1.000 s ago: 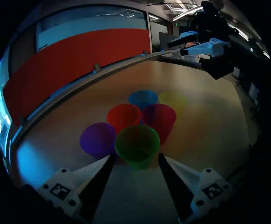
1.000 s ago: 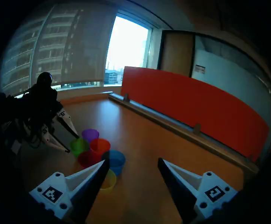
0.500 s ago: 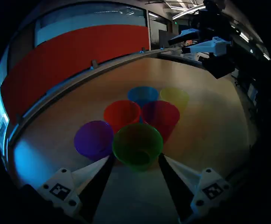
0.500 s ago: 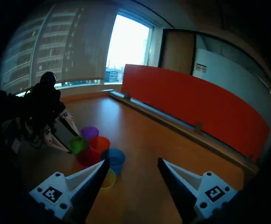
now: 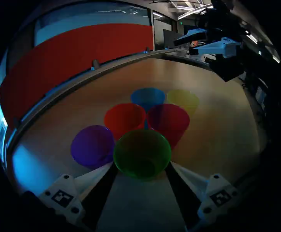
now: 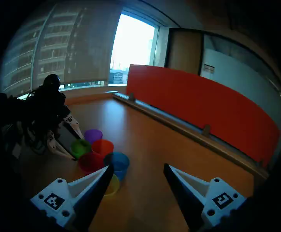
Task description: Pour water
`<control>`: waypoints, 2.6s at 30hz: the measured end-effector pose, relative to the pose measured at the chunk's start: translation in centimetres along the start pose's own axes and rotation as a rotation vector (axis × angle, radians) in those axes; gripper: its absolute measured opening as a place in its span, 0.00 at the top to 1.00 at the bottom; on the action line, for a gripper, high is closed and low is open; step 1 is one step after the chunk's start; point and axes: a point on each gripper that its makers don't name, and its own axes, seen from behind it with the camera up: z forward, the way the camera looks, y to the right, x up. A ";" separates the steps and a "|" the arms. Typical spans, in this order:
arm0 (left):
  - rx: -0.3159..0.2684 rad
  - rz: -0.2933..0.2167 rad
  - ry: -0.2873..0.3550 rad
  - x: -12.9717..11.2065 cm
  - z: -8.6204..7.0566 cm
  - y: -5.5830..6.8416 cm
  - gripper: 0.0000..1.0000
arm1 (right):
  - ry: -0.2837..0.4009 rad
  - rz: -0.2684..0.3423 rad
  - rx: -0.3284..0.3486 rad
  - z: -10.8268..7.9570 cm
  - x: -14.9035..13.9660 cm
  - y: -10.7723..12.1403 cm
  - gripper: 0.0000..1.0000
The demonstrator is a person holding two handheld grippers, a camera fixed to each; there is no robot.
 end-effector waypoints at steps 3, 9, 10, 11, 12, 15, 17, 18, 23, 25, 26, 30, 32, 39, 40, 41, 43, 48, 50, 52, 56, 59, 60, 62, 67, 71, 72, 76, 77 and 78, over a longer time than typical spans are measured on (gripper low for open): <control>-0.001 0.003 -0.001 0.1 0.2 -0.1 0.14 | -0.001 0.001 0.002 0.1 -0.1 0.0 0.00; -0.002 0.018 -0.003 0.3 0.5 -0.2 0.14 | -0.005 0.001 0.003 0.3 -0.2 -0.1 0.00; -0.001 0.021 -0.004 0.3 0.5 -0.2 0.14 | -0.006 0.002 0.003 0.3 -0.2 -0.1 0.00; 0.000 0.024 -0.005 0.4 0.6 -0.2 0.14 | -0.006 0.002 0.003 0.3 -0.2 -0.1 0.00; 0.001 0.026 -0.005 0.4 0.6 -0.2 0.14 | -0.006 0.002 0.002 0.3 -0.2 -0.1 0.00; 0.006 0.032 -0.007 0.3 0.8 -0.2 0.14 | -0.007 0.002 0.001 0.3 -0.3 -0.1 0.00; 0.010 0.037 -0.005 0.3 0.9 -0.3 0.14 | -0.008 0.002 0.000 0.3 -0.3 0.0 0.00; 0.012 0.040 -0.004 0.3 0.9 -0.3 0.14 | -0.008 0.002 0.000 0.3 -0.4 0.0 0.00; 0.021 0.047 0.002 0.3 0.9 -0.3 0.16 | -0.009 -0.001 -0.002 0.1 -0.5 0.0 0.00; 0.023 0.046 0.003 0.3 0.8 -0.4 0.17 | -0.008 -0.002 -0.003 0.1 -0.5 0.1 0.00; 0.025 0.044 0.004 0.3 0.8 -0.4 0.17 | -0.008 -0.003 -0.004 0.1 -0.5 0.1 0.00; 0.028 0.044 0.008 0.5 0.6 -0.4 0.17 | -0.008 -0.002 -0.004 0.1 -0.5 0.1 0.00; 0.031 0.047 0.015 0.7 0.4 -0.4 0.17 | -0.009 -0.002 -0.004 0.1 -0.5 0.1 0.00; 0.042 0.044 0.026 1.1 -0.6 -0.5 0.17 | -0.010 0.000 -0.002 0.3 -0.5 0.1 0.00; 0.045 0.044 0.029 1.1 -0.7 -0.6 0.17 | -0.011 0.000 -0.001 0.3 -0.5 0.1 0.00; 0.050 0.044 0.032 1.2 -0.8 -0.6 0.17 | -0.012 0.000 0.001 0.4 -0.6 0.1 0.00; 0.054 0.043 0.037 1.3 -1.1 -0.7 0.17 | -0.014 -0.001 0.003 0.5 -0.7 0.0 0.00; 0.057 0.035 0.058 1.7 -1.8 -0.4 0.17 | -0.019 -0.002 0.011 0.8 -0.8 -0.2 0.00; 0.060 0.033 0.071 2.0 -2.1 -0.3 0.17 | -0.021 -0.002 0.014 1.0 -0.8 -0.2 0.00; 0.065 0.033 0.083 2.2 -2.4 -0.2 0.17 | -0.024 -0.001 0.016 1.1 -0.8 -0.2 0.00; 0.074 0.029 0.105 2.8 -3.2 -0.1 0.17 | -0.029 0.000 0.021 1.4 -1.0 -0.2 0.00; 0.078 0.020 0.123 3.2 -3.6 0.1 0.17 | -0.032 -0.001 0.025 1.6 -1.1 -0.2 0.00; 0.080 0.018 0.129 3.3 -3.8 0.1 0.17 | -0.033 -0.002 0.027 1.7 -1.1 -0.3 0.00; 0.085 0.012 0.145 3.7 -4.1 0.1 0.17 | -0.033 -0.003 0.029 1.8 -1.1 -0.3 0.00; 0.099 0.001 0.184 4.4 -4.9 0.1 0.17 | -0.036 -0.003 0.037 2.2 -1.2 -0.5 0.00; 0.107 -0.012 0.211 5.0 -5.5 0.1 0.17 | -0.041 -0.002 0.042 2.5 -1.3 -0.5 0.00; 0.109 -0.015 0.218 5.1 -5.7 0.1 0.17 | -0.043 -0.001 0.043 2.6 -1.3 -0.5 0.00; 0.120 -0.019 0.247 5.8 -6.4 0.0 0.17 | -0.050 0.000 0.051 3.0 -1.6 -0.6 0.00; 0.124 -0.020 0.255 6.0 -6.6 -0.1 0.17 | -0.052 0.000 0.055 3.0 -1.6 -0.6 0.00; 0.127 -0.021 0.263 6.1 -6.8 -0.2 0.17 | -0.055 -0.001 0.058 3.1 -1.7 -0.7 0.00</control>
